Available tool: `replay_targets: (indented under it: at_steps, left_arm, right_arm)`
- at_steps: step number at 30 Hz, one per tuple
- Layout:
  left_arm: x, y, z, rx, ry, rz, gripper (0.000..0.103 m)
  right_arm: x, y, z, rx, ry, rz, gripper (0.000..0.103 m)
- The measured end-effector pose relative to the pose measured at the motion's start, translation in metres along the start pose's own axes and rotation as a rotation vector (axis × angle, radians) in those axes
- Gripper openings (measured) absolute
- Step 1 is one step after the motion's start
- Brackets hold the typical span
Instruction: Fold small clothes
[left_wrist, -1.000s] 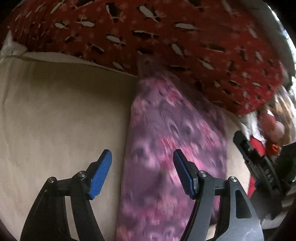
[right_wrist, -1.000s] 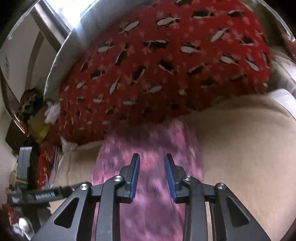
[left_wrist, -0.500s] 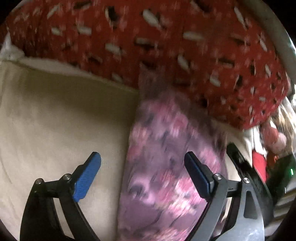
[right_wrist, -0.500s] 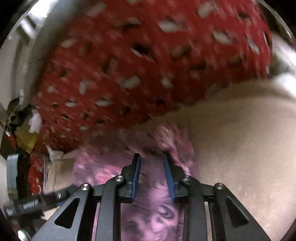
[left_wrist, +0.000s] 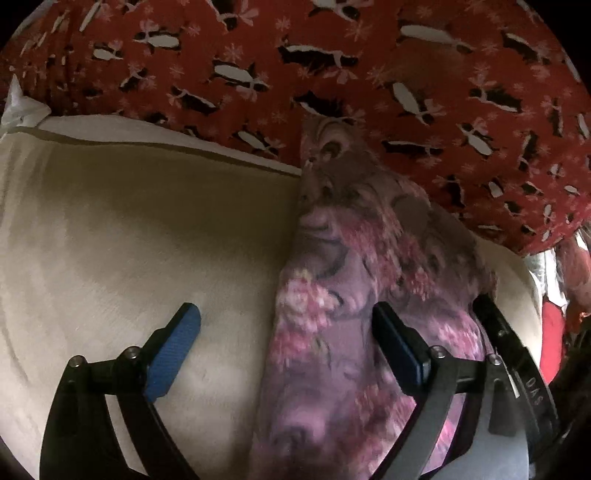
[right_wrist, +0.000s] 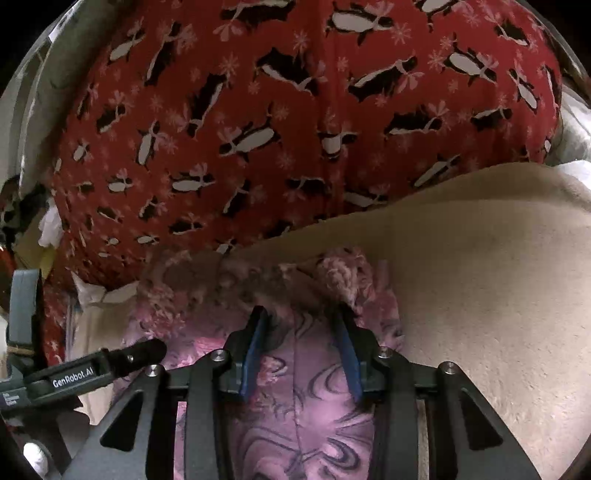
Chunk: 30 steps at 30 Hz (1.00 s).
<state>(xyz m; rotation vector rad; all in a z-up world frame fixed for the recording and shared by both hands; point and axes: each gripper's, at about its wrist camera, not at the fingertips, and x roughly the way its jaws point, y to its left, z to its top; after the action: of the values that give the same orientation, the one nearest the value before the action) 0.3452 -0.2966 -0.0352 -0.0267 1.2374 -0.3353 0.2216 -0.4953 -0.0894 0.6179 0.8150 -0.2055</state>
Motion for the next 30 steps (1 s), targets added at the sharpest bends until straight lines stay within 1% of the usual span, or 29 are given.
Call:
replay_targets:
  at_steps: [1, 2, 4, 6, 7, 8, 9, 10, 11, 12, 13, 14, 15, 16, 17, 18, 19, 20, 21, 22, 23, 24, 25, 26, 27, 28, 30]
  left_arm:
    - [-0.005, 0.001, -0.003, 0.005, -0.007, 0.003, 0.094]
    - [-0.011, 0.002, -0.007, 0.011, -0.018, 0.009, 0.094]
    - [-0.017, 0.003, -0.013, 0.023, -0.03, 0.015, 0.093]
    - [-0.019, 0.003, -0.018, 0.033, -0.038, 0.031, 0.094]
    - [-0.02, 0.003, -0.021, 0.035, -0.034, 0.036, 0.094]
    - [-0.022, 0.003, -0.027, 0.035, -0.03, 0.04, 0.094]
    - [-0.023, 0.004, -0.029, 0.036, -0.025, 0.045, 0.093]
    - [-0.026, 0.004, -0.031, 0.037, -0.022, 0.05, 0.093]
    - [-0.028, 0.003, -0.032, 0.044, -0.023, 0.052, 0.093]
    - [-0.028, 0.006, -0.032, 0.049, -0.029, 0.054, 0.093]
    - [-0.034, 0.007, -0.034, 0.054, -0.039, 0.061, 0.093]
    - [-0.037, 0.009, -0.038, 0.055, -0.047, 0.062, 0.093]
    - [-0.041, 0.012, -0.042, 0.051, -0.052, 0.059, 0.093]
    - [-0.042, 0.016, -0.047, 0.046, -0.051, 0.055, 0.093]
    - [-0.041, 0.02, -0.054, 0.039, -0.041, 0.049, 0.093]
    - [-0.038, 0.025, -0.062, 0.032, -0.019, 0.033, 0.094]
    - [-0.035, 0.029, -0.068, 0.023, 0.004, 0.01, 0.094]
    - [-0.034, 0.035, -0.074, 0.005, 0.026, -0.029, 0.094]
    - [-0.034, 0.043, -0.078, -0.017, 0.049, -0.079, 0.094]
    - [-0.033, 0.05, -0.08, -0.039, 0.076, -0.127, 0.094]
    - [-0.033, 0.061, -0.081, -0.077, 0.113, -0.197, 0.094]
    - [-0.032, 0.071, -0.082, -0.112, 0.134, -0.252, 0.093]
    - [-0.03, 0.08, -0.082, -0.141, 0.147, -0.292, 0.093]
    - [-0.028, 0.09, -0.081, -0.174, 0.162, -0.344, 0.093]
    - [-0.027, 0.095, -0.081, -0.19, 0.169, -0.375, 0.093]
    - [-0.026, 0.1, -0.079, -0.207, 0.177, -0.407, 0.093]
    - [-0.025, 0.098, -0.078, -0.215, 0.181, -0.442, 0.093]
  right_arm:
    - [-0.009, 0.002, -0.001, -0.001, -0.008, 0.031, 0.042]
    - [-0.017, 0.009, -0.005, -0.008, -0.015, 0.053, 0.043]
    - [-0.04, 0.018, -0.018, -0.054, -0.049, 0.124, 0.043]
    - [-0.057, 0.028, -0.034, -0.105, -0.073, 0.15, 0.043]
    - [-0.059, 0.031, -0.042, -0.125, -0.065, 0.138, 0.042]
    - [-0.054, 0.034, -0.049, -0.154, -0.034, 0.1, 0.043]
    - [-0.043, 0.037, -0.058, -0.198, 0.021, 0.047, 0.043]
    - [-0.045, 0.04, -0.065, -0.253, 0.002, 0.022, 0.043]
    - [-0.05, 0.042, -0.064, -0.266, 0.0, -0.003, 0.043]
    - [-0.055, 0.043, -0.062, -0.249, 0.011, -0.011, 0.043]
    - [-0.061, 0.041, -0.06, -0.221, 0.004, 0.014, 0.043]
    - [-0.071, 0.037, -0.061, -0.189, -0.021, 0.059, 0.044]
    - [-0.077, 0.035, -0.063, -0.178, -0.035, 0.069, 0.043]
    - [-0.08, 0.03, -0.069, -0.175, -0.035, 0.05, 0.046]
    - [-0.078, 0.025, -0.074, -0.18, -0.017, 0.029, 0.05]
    - [-0.069, 0.018, -0.082, -0.201, 0.035, 0.006, 0.05]
    - [-0.069, 0.017, -0.087, -0.218, 0.032, 0.012, 0.05]
    - [-0.074, 0.016, -0.087, -0.227, 0.026, 0.017, 0.05]
    - [-0.078, 0.016, -0.084, -0.218, 0.041, 0.019, 0.05]
    - [-0.084, 0.012, -0.078, -0.176, 0.051, 0.046, 0.05]
    - [-0.091, 0.006, -0.073, -0.125, 0.041, 0.083, 0.05]
    - [-0.099, -0.004, -0.067, -0.056, 0.014, 0.119, 0.05]
    - [-0.106, -0.021, -0.06, 0.035, -0.024, 0.14, 0.055]
    - [-0.107, -0.03, -0.057, 0.08, -0.035, 0.148, 0.066]
    - [-0.104, -0.046, -0.054, 0.148, -0.027, 0.153, 0.069]
    - [-0.096, -0.054, -0.052, 0.186, -0.004, 0.156, 0.069]
    - [-0.081, -0.062, -0.055, 0.221, 0.051, 0.193, 0.069]
